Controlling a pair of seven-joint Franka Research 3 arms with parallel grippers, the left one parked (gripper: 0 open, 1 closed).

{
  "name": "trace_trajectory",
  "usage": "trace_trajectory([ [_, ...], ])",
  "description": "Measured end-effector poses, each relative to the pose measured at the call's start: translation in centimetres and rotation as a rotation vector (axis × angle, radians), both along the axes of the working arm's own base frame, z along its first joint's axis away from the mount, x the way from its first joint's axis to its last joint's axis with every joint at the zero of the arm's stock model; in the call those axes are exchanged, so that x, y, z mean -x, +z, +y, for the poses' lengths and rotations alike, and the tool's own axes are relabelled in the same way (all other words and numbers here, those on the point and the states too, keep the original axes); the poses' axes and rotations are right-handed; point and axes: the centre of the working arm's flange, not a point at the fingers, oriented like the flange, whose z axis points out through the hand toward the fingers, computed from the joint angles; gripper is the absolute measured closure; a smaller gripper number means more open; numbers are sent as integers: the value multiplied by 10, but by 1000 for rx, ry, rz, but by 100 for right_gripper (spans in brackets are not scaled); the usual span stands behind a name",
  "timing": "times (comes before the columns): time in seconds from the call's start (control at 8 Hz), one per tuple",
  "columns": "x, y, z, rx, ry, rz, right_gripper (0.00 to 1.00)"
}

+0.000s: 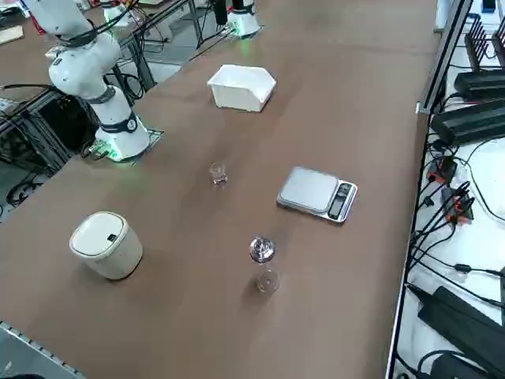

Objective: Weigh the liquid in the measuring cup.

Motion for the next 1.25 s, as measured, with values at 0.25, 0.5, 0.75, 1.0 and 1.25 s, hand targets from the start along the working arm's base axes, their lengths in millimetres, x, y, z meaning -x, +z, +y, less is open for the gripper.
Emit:
trace_trajectory([
  [0.25,0,1,5,0,10,-1,0],
  [0.5,1,0,18,3,10,1,0],
  [0.75,-6,-22,49,22,-110,38,0],
  [1.0,-21,-67,100,155,-225,60,0],
  [1.25,-34,-124,158,300,-336,24,0],
])
